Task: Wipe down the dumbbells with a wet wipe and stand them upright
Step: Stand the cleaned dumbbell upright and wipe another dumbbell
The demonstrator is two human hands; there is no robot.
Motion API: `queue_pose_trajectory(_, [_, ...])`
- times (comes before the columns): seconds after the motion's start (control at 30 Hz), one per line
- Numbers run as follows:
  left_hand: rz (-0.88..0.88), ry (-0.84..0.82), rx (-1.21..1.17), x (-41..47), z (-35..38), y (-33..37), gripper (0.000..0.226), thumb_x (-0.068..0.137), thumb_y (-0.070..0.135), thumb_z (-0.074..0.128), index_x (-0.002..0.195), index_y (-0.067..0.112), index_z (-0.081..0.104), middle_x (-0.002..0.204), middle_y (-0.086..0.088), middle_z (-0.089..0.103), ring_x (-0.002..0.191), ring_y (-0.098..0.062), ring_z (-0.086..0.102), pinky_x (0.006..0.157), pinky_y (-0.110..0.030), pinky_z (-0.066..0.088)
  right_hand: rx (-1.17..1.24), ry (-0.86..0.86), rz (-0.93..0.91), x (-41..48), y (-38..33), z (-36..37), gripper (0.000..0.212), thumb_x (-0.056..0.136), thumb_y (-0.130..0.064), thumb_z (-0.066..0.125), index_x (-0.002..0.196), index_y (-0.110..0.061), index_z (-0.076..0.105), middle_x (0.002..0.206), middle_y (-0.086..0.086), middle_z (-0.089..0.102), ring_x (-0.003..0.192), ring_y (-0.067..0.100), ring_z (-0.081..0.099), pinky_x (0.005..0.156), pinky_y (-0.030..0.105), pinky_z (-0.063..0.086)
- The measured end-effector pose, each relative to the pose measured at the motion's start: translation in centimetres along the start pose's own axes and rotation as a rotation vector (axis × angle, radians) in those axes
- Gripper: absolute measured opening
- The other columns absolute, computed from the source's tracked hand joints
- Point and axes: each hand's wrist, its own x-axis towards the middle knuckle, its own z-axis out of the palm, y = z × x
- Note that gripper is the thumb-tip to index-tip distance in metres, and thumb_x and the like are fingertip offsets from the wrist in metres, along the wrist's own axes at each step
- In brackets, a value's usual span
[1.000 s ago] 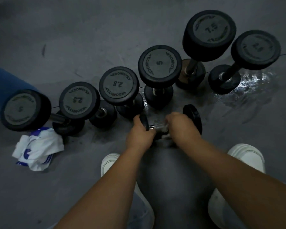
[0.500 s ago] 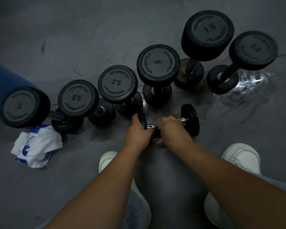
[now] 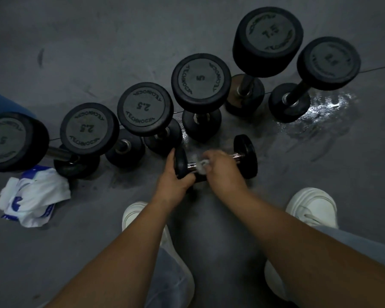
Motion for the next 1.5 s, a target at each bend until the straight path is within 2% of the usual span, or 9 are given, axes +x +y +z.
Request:
queue_pose_trajectory(0.2, [-0.027, -0.056, 0.055, 1.1, -0.4, 0.4, 0.106, 0.071, 0.027, 0.075, 0.155, 0.036, 0.012, 0.126, 0.008, 0.056, 0.115, -0.011, 0.056, 0.100, -0.025, 0.046, -0.369, 0.137, 0.035, 0.4, 2.4, 0.0, 0.022, 0.093, -0.013, 0.050, 0.108, -0.008, 0.066, 0.113, 0.011, 0.056, 0.100, 0.031, 0.054, 0.079, 0.037, 0.047])
queue_pose_trajectory(0.33, [-0.020, -0.192, 0.051, 0.8, -0.3, -0.4, 0.127, 0.065, 0.008, 0.083, 0.154, 0.036, -0.003, 0.129, 0.009, 0.056, 0.106, -0.006, 0.061, 0.090, -0.024, 0.052, -0.384, -0.057, -0.219, 0.2, 0.9, 1.2, 0.028, 0.093, -0.014, 0.047, 0.115, -0.014, 0.064, 0.114, 0.006, 0.061, 0.102, 0.029, 0.057, 0.081, 0.036, 0.048])
queue_pose_trajectory(0.47, [-0.064, -0.067, 0.057, 1.9, 0.2, -1.3, 0.116, 0.045, 0.032, 0.071, 0.144, 0.057, 0.015, 0.119, 0.005, 0.065, 0.105, -0.024, 0.066, 0.085, -0.049, 0.058, -0.294, 0.035, 0.030, 1.3, 2.2, -0.3, 0.021, 0.094, -0.016, 0.045, 0.107, -0.015, 0.062, 0.104, 0.008, 0.066, 0.096, 0.029, 0.065, 0.078, 0.035, 0.054])
queue_pose_trajectory(0.63, [-0.133, -0.016, 0.182, 1.0, -0.9, 1.4, 0.064, 0.063, 0.048, 0.065, 0.122, 0.028, 0.052, 0.107, -0.003, 0.069, 0.090, -0.020, 0.065, 0.081, -0.036, 0.055, -0.361, -0.067, -0.090, 0.1, 1.2, 0.4, 0.020, 0.093, -0.020, 0.049, 0.111, -0.020, 0.059, 0.107, 0.005, 0.067, 0.096, 0.028, 0.067, 0.075, 0.033, 0.051])
queue_pose_trajectory(0.9, [-0.046, 0.055, 0.115, -1.5, 1.3, -0.8, 0.102, 0.069, 0.021, 0.069, 0.153, 0.037, 0.014, 0.121, -0.001, 0.063, 0.112, -0.023, 0.062, 0.099, -0.038, 0.050, -0.344, -0.121, -0.153, -0.2, 3.5, 0.5, 0.044, 0.093, -0.019, 0.045, 0.136, -0.029, 0.048, 0.147, -0.009, 0.045, 0.115, 0.023, 0.060, 0.090, 0.038, 0.052])
queue_pose_trajectory(1.17, [-0.207, 0.130, 0.158, -2.0, 1.3, 0.0, 0.041, 0.079, 0.045, 0.068, 0.108, 0.018, 0.058, 0.097, -0.003, 0.069, 0.084, -0.018, 0.063, 0.070, -0.028, 0.044, -0.228, -0.128, -0.106, -2.7, 2.4, 1.2, 0.034, 0.096, -0.037, 0.041, 0.128, -0.041, 0.053, 0.130, -0.010, 0.060, 0.111, 0.020, 0.062, 0.091, 0.028, 0.047])
queue_pose_trajectory(1.37, [-0.163, 0.071, 0.117, -3.7, 2.8, -0.7, 0.115, 0.076, 0.027, 0.080, 0.155, 0.025, -0.005, 0.121, -0.006, 0.061, 0.108, -0.025, 0.061, 0.097, -0.038, 0.050, -0.225, -0.259, -0.229, -2.8, 1.9, 1.1, 0.043, 0.091, -0.034, 0.051, 0.134, -0.036, 0.046, 0.124, -0.001, 0.063, 0.104, 0.027, 0.064, 0.088, 0.036, 0.052])
queue_pose_trajectory(1.43, [-0.156, 0.055, 0.116, -3.4, 2.7, -1.1, 0.119, 0.074, 0.020, 0.082, 0.154, 0.024, -0.006, 0.127, -0.010, 0.059, 0.112, -0.028, 0.059, 0.099, -0.041, 0.050, -0.320, -0.123, -0.196, -1.8, 2.7, -0.5, 0.034, 0.090, -0.043, 0.054, 0.122, -0.030, 0.056, 0.115, 0.003, 0.064, 0.098, 0.025, 0.064, 0.083, 0.032, 0.049])
queue_pose_trajectory(1.5, [-0.150, 0.076, 0.104, -3.0, 2.4, -1.3, 0.115, 0.074, 0.017, 0.081, 0.153, 0.024, -0.002, 0.130, -0.010, 0.056, 0.115, -0.028, 0.058, 0.101, -0.041, 0.049, -0.290, -0.052, -0.046, -0.9, 4.2, -0.7, 0.042, 0.094, -0.025, 0.049, 0.136, -0.026, 0.047, 0.145, 0.002, 0.045, 0.105, 0.027, 0.062, 0.083, 0.036, 0.050])
